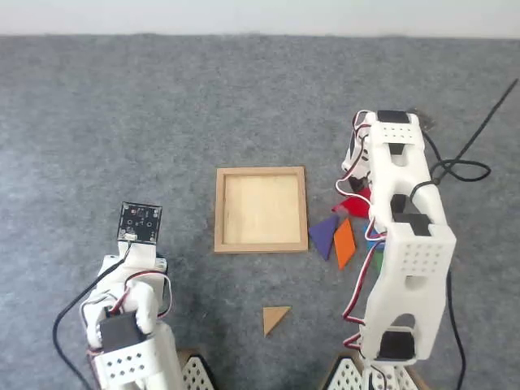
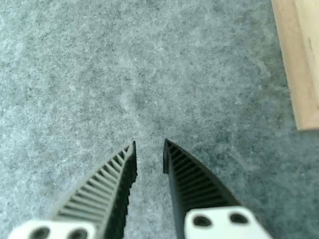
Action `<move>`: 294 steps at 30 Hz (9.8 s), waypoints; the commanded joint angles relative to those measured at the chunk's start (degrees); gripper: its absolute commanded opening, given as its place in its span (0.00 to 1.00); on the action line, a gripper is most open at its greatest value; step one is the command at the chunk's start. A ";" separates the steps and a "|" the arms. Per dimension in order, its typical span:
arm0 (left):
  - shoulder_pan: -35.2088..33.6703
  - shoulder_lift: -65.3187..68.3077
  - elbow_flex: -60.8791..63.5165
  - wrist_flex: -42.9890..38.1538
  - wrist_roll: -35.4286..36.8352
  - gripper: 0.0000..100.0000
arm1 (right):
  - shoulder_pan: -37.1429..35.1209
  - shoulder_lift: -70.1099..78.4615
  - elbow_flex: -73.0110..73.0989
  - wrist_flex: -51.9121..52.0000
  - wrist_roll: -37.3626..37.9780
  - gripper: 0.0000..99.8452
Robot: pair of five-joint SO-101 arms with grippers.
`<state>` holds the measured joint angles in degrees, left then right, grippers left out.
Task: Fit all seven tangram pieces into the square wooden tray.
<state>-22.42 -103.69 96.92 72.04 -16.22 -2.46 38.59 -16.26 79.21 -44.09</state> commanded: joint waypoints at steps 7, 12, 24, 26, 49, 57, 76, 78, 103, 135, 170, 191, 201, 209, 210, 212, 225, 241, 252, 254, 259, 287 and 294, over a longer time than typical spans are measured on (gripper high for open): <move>0.00 -0.70 -0.48 0.35 0.35 0.09 | 0.31 1.89 -1.93 0.04 -0.97 0.26; 0.00 -0.70 -0.48 0.35 0.35 0.09 | 0.22 1.54 -2.55 0.22 -0.97 0.13; 0.00 -0.70 -0.48 0.35 0.35 0.09 | 0.40 -5.76 -2.99 12.70 -1.05 0.13; 0.00 -0.70 -0.48 0.35 0.35 0.09 | 0.31 -6.02 -2.99 14.20 -2.64 0.21; 0.00 -0.70 -0.48 0.35 0.35 0.09 | -2.15 0.13 -2.99 5.58 -6.59 0.18; 0.00 -0.70 -0.48 0.35 0.35 0.09 | -2.42 -5.05 -2.99 4.70 -4.66 0.08; 0.00 -0.70 -0.48 0.35 0.35 0.09 | -1.89 -6.37 -2.90 -14.37 23.56 0.07; 0.00 -0.70 -0.48 0.35 0.35 0.09 | -1.89 -7.52 -2.90 -13.23 26.99 0.07; 0.00 -0.70 -0.48 0.35 0.35 0.09 | -8.66 -32.92 32.88 -27.03 0.70 0.47; 0.00 -0.70 -0.48 0.35 0.35 0.09 | -12.26 -19.03 21.63 -27.56 -7.12 0.24; 0.00 -0.70 -0.48 0.35 0.35 0.09 | -13.49 -10.51 14.33 -14.37 -9.49 0.29; 0.09 -0.70 -0.48 0.35 0.35 0.09 | -14.64 -9.80 11.25 -10.33 -9.49 0.37; 0.09 -0.70 -0.48 0.35 0.35 0.09 | -14.46 -9.80 11.25 -10.42 -9.14 0.20; 0.09 -0.70 -0.48 0.35 0.35 0.09 | -14.37 -10.15 11.08 -10.33 -7.38 0.20; 0.09 -0.70 -0.48 0.35 0.35 0.09 | -14.37 -10.15 11.08 -10.24 -5.63 0.21; 0.09 -0.70 -0.48 0.35 0.35 0.09 | -14.29 -10.15 11.08 -10.24 -0.53 0.21; 0.09 -0.70 -0.48 0.35 0.35 0.09 | -13.14 -8.31 7.21 -5.23 26.11 0.45; 0.09 -0.70 -0.48 0.35 0.35 0.09 | -7.78 -6.29 7.03 -7.52 31.21 0.15; 0.09 -0.70 -0.48 0.35 0.35 0.09 | -8.04 -5.58 5.10 -5.32 36.92 0.15; 0.09 -0.70 -0.48 0.35 0.35 0.09 | -8.13 -5.58 4.57 -4.97 39.12 0.15; 0.18 -0.70 -0.48 0.35 0.35 0.09 | -9.01 -5.58 -1.14 2.33 41.05 0.15; 0.18 -0.70 -0.48 0.35 0.35 0.09 | -6.90 -0.48 -10.90 0.66 53.63 0.29; 0.18 -0.70 -0.48 0.35 0.35 0.09 | -6.64 2.15 -11.08 -1.27 57.76 0.29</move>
<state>-22.42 -103.69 96.92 72.04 -16.22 -9.32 40.62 -25.05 79.12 12.09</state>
